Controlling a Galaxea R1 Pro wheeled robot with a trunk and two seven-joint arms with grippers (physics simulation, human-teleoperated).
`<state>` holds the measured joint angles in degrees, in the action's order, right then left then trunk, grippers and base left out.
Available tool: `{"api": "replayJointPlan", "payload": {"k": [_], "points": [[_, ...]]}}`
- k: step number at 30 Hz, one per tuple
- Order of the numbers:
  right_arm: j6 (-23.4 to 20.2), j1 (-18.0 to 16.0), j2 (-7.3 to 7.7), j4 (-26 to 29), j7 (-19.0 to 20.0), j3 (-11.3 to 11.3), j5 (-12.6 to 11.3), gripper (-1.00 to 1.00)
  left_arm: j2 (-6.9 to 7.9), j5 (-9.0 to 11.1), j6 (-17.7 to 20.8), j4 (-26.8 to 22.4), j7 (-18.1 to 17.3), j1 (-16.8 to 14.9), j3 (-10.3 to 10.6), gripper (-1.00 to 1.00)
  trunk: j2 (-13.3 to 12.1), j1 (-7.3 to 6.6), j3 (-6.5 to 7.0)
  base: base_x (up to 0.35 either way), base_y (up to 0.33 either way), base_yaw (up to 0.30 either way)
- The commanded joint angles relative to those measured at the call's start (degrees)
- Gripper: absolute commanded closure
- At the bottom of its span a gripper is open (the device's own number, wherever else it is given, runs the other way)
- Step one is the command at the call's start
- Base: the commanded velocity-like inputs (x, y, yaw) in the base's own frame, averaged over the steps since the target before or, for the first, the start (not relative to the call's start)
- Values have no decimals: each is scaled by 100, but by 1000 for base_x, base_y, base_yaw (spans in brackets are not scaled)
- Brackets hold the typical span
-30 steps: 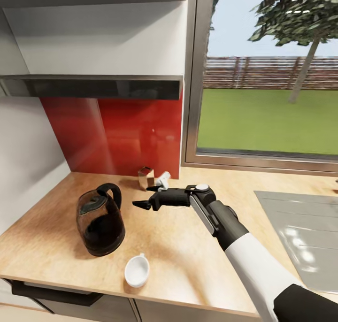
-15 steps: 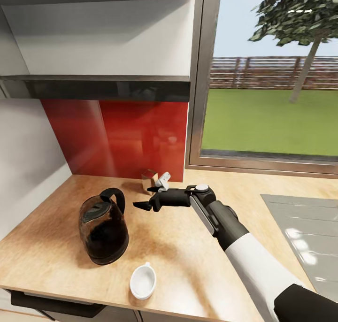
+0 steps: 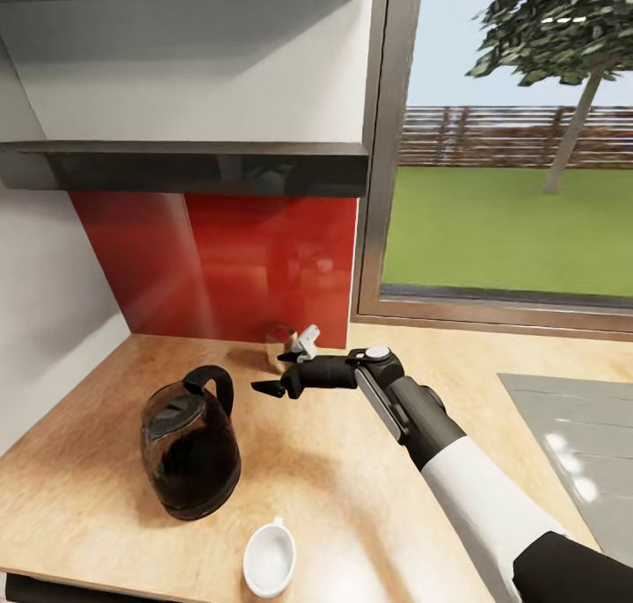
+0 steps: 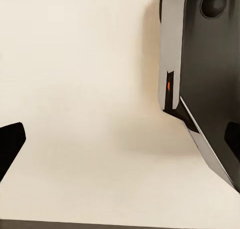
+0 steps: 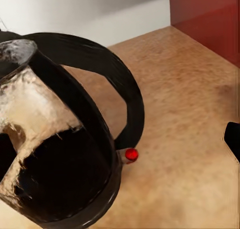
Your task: Set up a coffee station on the kitchen countertop: keep the coffee maker on the countertop, move the bottle of coffee from the kitchen shelf to the counter next to the coffee maker, place a paper coffee filter on top of the coffee maker, put the saucer next to the coffee maker with the coffee cup on the saucer, and place the electric kettle next to the coffee maker.
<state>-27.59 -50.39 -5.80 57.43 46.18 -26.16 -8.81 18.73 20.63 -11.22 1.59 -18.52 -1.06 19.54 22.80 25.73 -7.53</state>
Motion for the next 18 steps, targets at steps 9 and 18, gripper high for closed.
{"api": "replayJointPlan", "payload": {"k": [9,18], "points": [[-45,-6,0,-38,-4,-3,-50,-100,0,50,-29,17,-34,-8,43,-100,12,5,-12,50,15,0],[-43,-6,0,-60,-4,-3,211,-100,0,47,-29,17,-38,-8,49,-100,12,5,-12,82,41,0]]}}
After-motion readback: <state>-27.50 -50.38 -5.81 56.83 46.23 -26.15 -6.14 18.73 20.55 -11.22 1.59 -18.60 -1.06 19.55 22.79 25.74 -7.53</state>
